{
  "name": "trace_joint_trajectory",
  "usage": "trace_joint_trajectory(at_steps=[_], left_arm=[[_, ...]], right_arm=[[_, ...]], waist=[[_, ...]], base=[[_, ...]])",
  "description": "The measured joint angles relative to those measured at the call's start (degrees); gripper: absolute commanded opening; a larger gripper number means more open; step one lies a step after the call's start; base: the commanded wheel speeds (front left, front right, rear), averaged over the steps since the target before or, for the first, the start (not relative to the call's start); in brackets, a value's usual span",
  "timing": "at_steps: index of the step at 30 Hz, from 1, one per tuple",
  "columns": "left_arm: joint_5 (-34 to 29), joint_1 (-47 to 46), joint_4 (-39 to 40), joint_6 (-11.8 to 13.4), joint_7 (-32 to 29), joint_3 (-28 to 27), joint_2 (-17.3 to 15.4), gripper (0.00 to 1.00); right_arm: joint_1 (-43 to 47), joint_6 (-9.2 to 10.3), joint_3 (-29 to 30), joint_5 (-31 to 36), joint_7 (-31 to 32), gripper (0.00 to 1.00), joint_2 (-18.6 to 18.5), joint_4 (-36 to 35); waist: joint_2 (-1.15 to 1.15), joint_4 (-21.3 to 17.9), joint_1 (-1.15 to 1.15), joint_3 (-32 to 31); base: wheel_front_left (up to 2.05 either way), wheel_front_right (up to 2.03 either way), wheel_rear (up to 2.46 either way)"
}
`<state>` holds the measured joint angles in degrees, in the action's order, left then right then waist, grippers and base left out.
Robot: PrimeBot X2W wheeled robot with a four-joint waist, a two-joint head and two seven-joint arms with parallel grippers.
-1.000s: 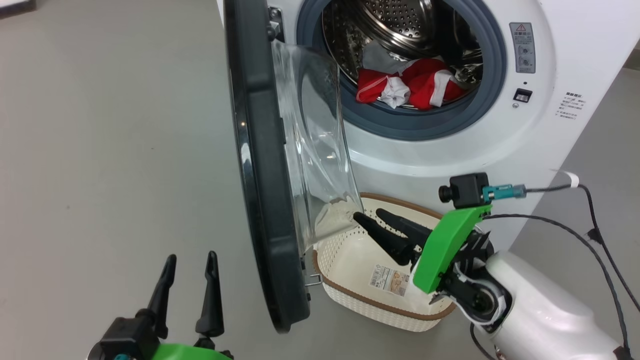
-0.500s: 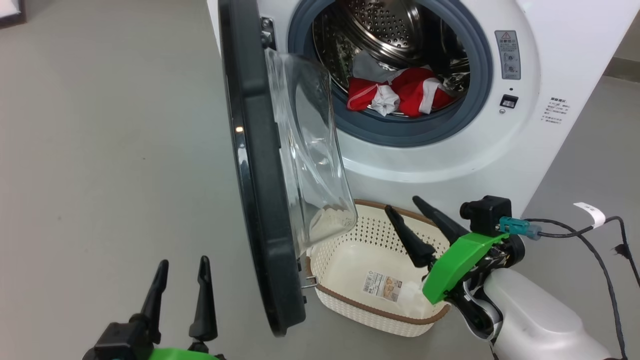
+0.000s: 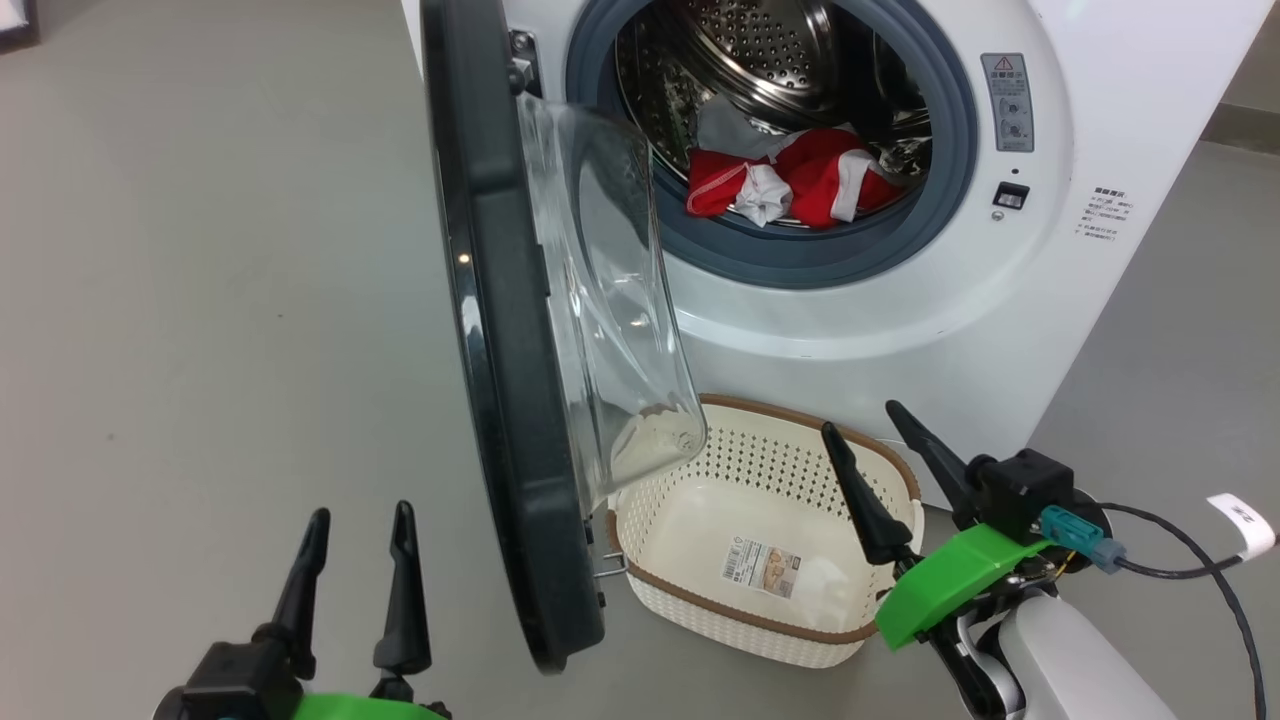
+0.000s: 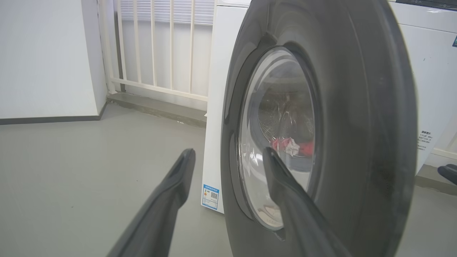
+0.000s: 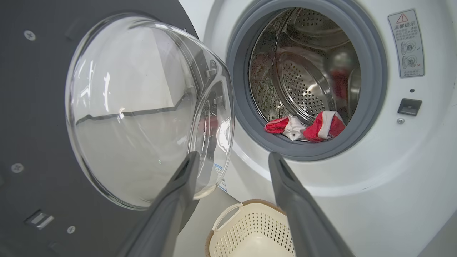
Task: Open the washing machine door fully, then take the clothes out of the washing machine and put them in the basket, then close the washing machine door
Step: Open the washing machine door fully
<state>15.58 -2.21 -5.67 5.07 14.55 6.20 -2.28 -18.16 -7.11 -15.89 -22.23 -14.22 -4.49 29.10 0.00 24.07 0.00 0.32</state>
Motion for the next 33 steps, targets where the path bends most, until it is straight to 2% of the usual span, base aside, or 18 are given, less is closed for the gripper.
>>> trace_joint_trajectory(at_steps=[12, 27, 28, 29, 31, 32, 33], left_arm=[[-0.42, 0.01, 0.42, 0.00, 0.00, -0.11, 0.00, 1.00], [-1.57, 0.02, -0.08, 0.00, 0.00, -0.25, 0.00, 1.00], [-1.58, 0.03, -0.12, 0.00, 0.00, -0.23, 0.00, 0.97], [-1.59, 0.03, -0.15, 0.00, 0.00, -0.20, 0.00, 0.73], [-1.69, 0.03, -0.32, 0.00, 0.00, -0.10, 0.00, 0.15], [-1.91, 0.03, -0.36, 0.00, 0.00, -0.02, 0.00, 0.00], [-2.00, 0.03, -0.38, 0.00, 0.00, 0.05, 0.00, 0.00]], right_arm=[[6.80, 0.00, 4.75, 4.49, -0.10, 1.00, 1.24, -7.99], [8.86, 0.00, 4.77, 5.22, -0.40, 1.00, 1.29, -8.86], [8.86, 0.00, 4.76, 5.22, -0.40, 1.00, 1.29, -8.84], [8.86, 0.00, 4.76, 5.22, -0.40, 1.00, 1.29, -8.84], [8.86, 0.00, 4.74, 5.22, -0.40, 1.00, 1.30, -8.81], [8.86, 0.00, 4.71, 5.22, -0.40, 1.00, 1.30, -8.79], [8.86, 0.00, 4.70, 5.22, -0.40, 1.00, 1.30, -8.76]], waist=[[0.00, -0.15, 0.00, 0.27], [0.00, -0.62, 0.00, 0.10], [0.00, -0.60, 0.00, 0.08], [0.00, -0.57, 0.00, 0.07], [0.00, -0.49, 0.00, 0.06], [0.00, -0.44, 0.00, 0.05], [0.00, -0.39, 0.00, 0.03]], base=[[0.00, 0.00, 0.00], [0.00, 0.00, 0.00], [0.00, 0.00, 0.00], [0.00, 0.00, 0.00], [0.00, 0.00, 0.00], [0.00, 0.00, 0.00], [0.00, 0.00, 0.00]])
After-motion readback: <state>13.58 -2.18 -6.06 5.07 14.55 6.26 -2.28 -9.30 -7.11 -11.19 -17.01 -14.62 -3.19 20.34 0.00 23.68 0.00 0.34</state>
